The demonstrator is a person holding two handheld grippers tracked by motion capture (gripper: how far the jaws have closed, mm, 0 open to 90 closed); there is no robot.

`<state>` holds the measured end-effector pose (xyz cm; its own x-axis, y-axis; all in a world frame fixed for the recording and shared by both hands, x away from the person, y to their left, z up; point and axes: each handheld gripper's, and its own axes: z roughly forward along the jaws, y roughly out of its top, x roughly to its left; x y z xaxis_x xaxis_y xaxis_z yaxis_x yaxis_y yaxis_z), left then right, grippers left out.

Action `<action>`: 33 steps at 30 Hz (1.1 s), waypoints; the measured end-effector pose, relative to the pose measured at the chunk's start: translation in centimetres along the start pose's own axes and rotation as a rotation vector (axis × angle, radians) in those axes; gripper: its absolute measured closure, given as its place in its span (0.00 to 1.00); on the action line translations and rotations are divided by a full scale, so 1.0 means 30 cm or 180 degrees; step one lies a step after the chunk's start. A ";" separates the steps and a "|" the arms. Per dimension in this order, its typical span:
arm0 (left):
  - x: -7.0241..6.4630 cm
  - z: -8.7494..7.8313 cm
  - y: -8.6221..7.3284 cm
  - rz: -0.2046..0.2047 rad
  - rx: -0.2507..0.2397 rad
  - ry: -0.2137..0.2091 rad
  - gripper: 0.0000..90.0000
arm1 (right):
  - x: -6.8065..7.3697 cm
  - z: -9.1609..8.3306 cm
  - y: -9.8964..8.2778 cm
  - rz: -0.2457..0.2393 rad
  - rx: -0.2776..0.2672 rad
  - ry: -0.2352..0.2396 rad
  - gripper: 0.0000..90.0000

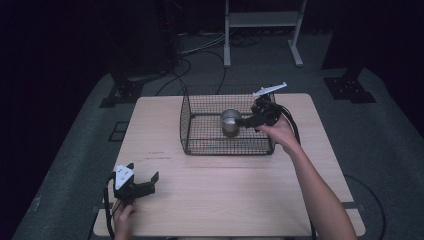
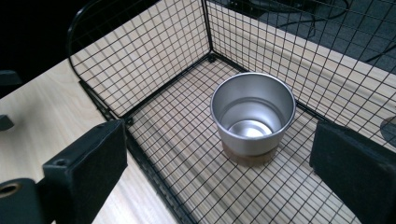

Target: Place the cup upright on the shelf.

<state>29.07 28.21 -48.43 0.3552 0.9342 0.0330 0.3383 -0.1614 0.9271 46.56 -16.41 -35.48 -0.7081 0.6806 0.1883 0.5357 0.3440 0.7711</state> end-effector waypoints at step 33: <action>-0.005 0.004 0.000 0.0034 0.0013 0.0004 0.00 | 0.075 -0.141 -0.132 -0.0221 -0.0026 0.0148 0.04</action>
<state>29.12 28.02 -48.47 0.3576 0.9329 0.0434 0.3380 -0.1726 0.9252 40.92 -18.97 -35.54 -0.7641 0.6244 0.1620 0.4809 0.3840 0.7882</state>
